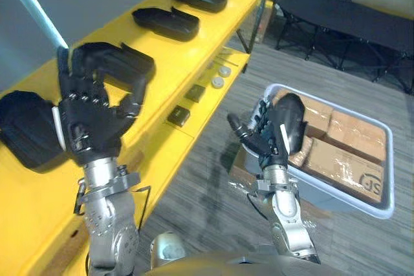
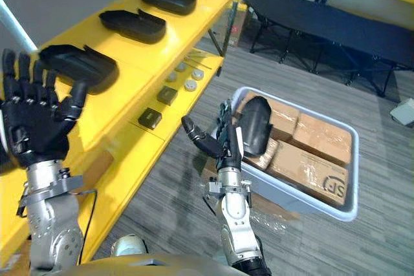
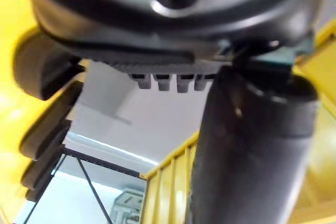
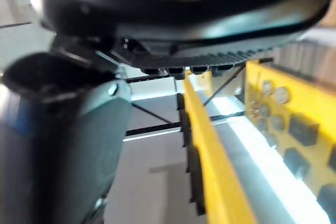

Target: Walk over and take three plastic housings, then place them on the shelf

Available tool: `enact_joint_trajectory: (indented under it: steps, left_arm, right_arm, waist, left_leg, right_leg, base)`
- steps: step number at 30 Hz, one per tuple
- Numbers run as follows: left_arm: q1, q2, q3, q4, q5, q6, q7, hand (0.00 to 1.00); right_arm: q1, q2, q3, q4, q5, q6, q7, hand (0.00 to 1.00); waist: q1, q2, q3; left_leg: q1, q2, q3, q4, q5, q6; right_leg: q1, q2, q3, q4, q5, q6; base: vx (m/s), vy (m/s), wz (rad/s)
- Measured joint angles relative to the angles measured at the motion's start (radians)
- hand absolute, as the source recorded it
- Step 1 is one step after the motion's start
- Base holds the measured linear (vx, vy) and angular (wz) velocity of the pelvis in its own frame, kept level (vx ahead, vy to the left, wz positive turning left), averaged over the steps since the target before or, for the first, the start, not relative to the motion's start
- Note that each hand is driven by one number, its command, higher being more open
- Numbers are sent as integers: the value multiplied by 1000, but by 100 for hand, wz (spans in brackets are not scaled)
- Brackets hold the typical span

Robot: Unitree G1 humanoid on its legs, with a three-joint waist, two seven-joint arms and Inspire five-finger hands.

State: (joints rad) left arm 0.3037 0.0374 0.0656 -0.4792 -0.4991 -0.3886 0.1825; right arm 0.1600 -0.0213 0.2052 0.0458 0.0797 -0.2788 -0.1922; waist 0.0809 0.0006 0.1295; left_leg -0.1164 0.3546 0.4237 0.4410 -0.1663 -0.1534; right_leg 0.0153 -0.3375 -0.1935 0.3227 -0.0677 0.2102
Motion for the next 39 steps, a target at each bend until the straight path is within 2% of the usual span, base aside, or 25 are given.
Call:
enact_joint_trajectory:
  steps: [1, 2, 3, 4, 6, 7, 8, 9, 10, 11, 12, 13, 15, 16, 18, 19, 22, 25, 27, 28, 30, 32, 35, 39]
  left_arm:
    - [27, -31, 3, 18, -38, 0, 2, 100]
    - [38, -45, 1, 28, -47, 1, 7, 100]
    - [57, -61, -28, 44, -45, 3, 14, 100]
    - [66, -64, -68, 60, -44, 14, 18, 100]
    - [71, -59, -113, 81, -39, 30, 15, 100]
    - [84, -60, -138, 92, -11, 49, 12, 100]
    - [98, -52, -156, 95, 0, 61, -1, 100]
    - [100, -43, -167, 97, 0, 68, -8, 100]
    - [97, -30, -170, 101, 0, 72, -16, 100]
    - [88, -22, -171, 114, 0, 77, -34, 100]
    - [83, -21, -170, 120, 0, 80, -42, 100]
    - [66, -21, -170, 143, 0, 90, -49, 100]
    - [44, -13, -170, 184, 7, 112, -59, 100]
    - [19, 6, -176, 231, 43, 129, -57, 100]
    - [-45, 50, -202, 326, 91, 153, -41, 100]
    - [-87, 69, -209, 381, 117, 169, -30, 100]
    - [-144, 96, -205, 477, 154, 189, 7, 100]
    - [-166, 126, -204, 567, 159, 192, 18, 100]
    - [-175, 131, -207, 622, 162, 192, 19, 100]
    - [-183, 131, -216, 677, 210, 192, 31, 100]
    - [-186, 132, -227, 726, 268, 192, 46, 100]
    - [-186, 141, -262, 794, 401, 193, 70, 100]
    - [-189, 151, -340, 840, 432, 193, 68, 100]
    - [-200, 147, -377, 883, 421, 185, 67, 100]
  right_arm:
    - [0, -37, -1, 0, 0, 29, 9, 100]
    - [1, -59, -5, 0, 1, 38, 12, 100]
    - [5, -100, -27, -1, -1, 59, 17, 100]
    - [20, -123, -72, -3, -1, 77, 19, 100]
    - [50, -136, -135, -10, 6, 79, 25, 100]
    - [69, -151, -193, -28, 5, 78, 23, 100]
    - [67, -176, -238, -45, 5, 79, 14, 100]
    - [60, -200, -265, -58, 5, 78, 10, 100]
    - [54, -218, -280, -60, 5, 78, 3, 100]
    - [45, -234, -293, -59, 5, 89, -9, 100]
    - [32, -245, -295, -53, 6, 96, -15, 100]
    - [-2, -252, -297, -18, 5, 99, -26, 100]
    - [-99, -254, -295, 83, 7, 106, -45, 100]
    - [-191, -261, -306, 187, 13, 108, -56, 100]
    - [-330, -294, -331, 352, 48, 115, -74, 100]
    - [-421, -330, -336, 440, 59, 123, -81, 100]
    - [-595, -427, -330, 571, 67, 126, -84, 100]
    - [-774, -551, -284, 692, 77, 126, -98, 100]
    - [-866, -610, -249, 760, 88, 126, -109, 100]
    - [-941, -658, -212, 817, 93, 125, -125, 100]
    - [-1002, -692, -183, 857, 95, 125, -129, 100]
    - [-1090, -729, -122, 904, 112, 125, -125, 100]
    - [-1171, -772, -68, 956, 125, 126, -122, 100]
    - [-1225, -785, -43, 1008, 123, 139, -122, 100]
  waist:
    - [-4, 23, -11]
    - [-10, 33, -16]
    - [-32, 43, -19]
    - [-58, 43, -18]
    - [-80, 30, -9]
    - [-84, 13, 1]
    - [-82, 22, 0]
    - [-79, 37, 1]
    - [-83, 42, -2]
    - [-84, 45, -4]
    - [-84, 50, -8]
    - [-83, 43, -2]
    - [-76, 33, 20]
    - [-74, 33, 49]
    - [-54, 33, 74]
    - [-43, 35, 111]
    - [-21, 43, 194]
    - [1, 56, 258]
    - [16, 68, 272]
    - [36, 79, 280]
    - [54, 89, 289]
    - [75, 100, 297]
    - [108, 120, 332]
    - [128, 129, 350]
  left_leg:
    - [3, 37, -1, -41, 35, -21]
    - [4, 56, -8, -64, 55, -22]
    - [3, 83, -32, -95, 106, -2]
    - [-4, 109, -65, -91, 150, 45]
    - [-30, 133, -113, -29, 200, 109]
    - [-38, 103, -179, -6, 134, 36]
    - [-35, 33, -229, -12, 71, 3]
    - [-36, -19, -253, -32, 28, 21]
    - [-33, -44, -262, -63, -6, 44]
    - [-14, -76, -313, -122, -10, 46]
    - [-7, -93, -322, -152, -6, 38]
    - [-7, -115, -307, -186, 17, 18]
    - [-17, -138, -285, -178, 19, 15]
    - [-27, -154, -282, -158, 12, 20]
    - [-85, -175, -284, -120, 4, 29]
    - [-121, -186, -289, -91, 0, 37]
    - [-214, -195, -310, -16, -12, 55]
    - [-295, -202, -339, 50, -17, 64]
    - [-337, -204, -353, 77, -17, 65]
    - [-371, -204, -362, 99, -20, 70]
    - [-398, -205, -369, 120, -26, 74]
    - [-435, -205, -376, 145, -34, 81]
    - [-444, -207, -377, 159, -51, 89]
    - [-474, -211, -386, 174, -41, 93]
  right_leg:
    - [16, 51, -28, -80, -23, 17]
    - [15, 81, -30, -111, -25, 13]
    - [19, 124, -31, -151, -33, -1]
    - [30, 159, -39, -170, -44, -24]
    - [54, 184, -43, -183, -58, -53]
    - [57, 177, -16, -188, -63, -67]
    - [41, 180, 16, -194, -60, -76]
    - [24, 182, 36, -195, -54, -83]
    - [4, 182, 46, -193, -51, -82]
    - [-32, 175, 60, -179, -43, -75]
    - [-48, 172, 64, -176, -35, -66]
    - [-78, 151, 64, -176, -12, -56]
    - [-105, 125, 60, -183, 26, -47]
    - [-107, 110, 52, -197, 58, -46]
    - [-133, 89, 36, -233, 110, -41]
    - [-138, 81, 18, -269, 152, -39]
    - [-158, 77, -24, -327, 225, -37]
    - [-184, 75, -46, -344, 249, -31]
    - [-207, 76, -53, -344, 257, -31]
    - [-226, 77, -57, -344, 266, -30]
    - [-239, 79, -63, -344, 274, -30]
    - [-261, 80, -73, -347, 297, -38]
    - [-267, 80, -81, -350, 332, -50]
    - [-278, 78, -110, -356, 334, -49]
  base:
    - [-73, -454, -86]
    - [-32, -427, -73]
    - [-9, -390, -43]
    - [-7, -379, -29]
    - [-23, -280, -22]
    - [-39, -126, -71]
    - [-38, -1, -99]
    - [-25, 40, -96]
    - [-11, 20, -69]
    - [-6, 16, -44]
    - [-32, 53, -37]
    - [-69, 105, -40]
    - [-93, 141, -37]
    - [-106, 136, -16]
    - [-178, 169, -6]
    - [-201, 148, 2]
    - [-217, 101, 10]
    - [-173, 60, 18]
    - [-150, 40, 13]
    - [-132, 43, 8]
    - [-118, 47, 5]
    - [-123, 56, -1]
    - [-109, 56, -7]
    - [-74, 22, 5]
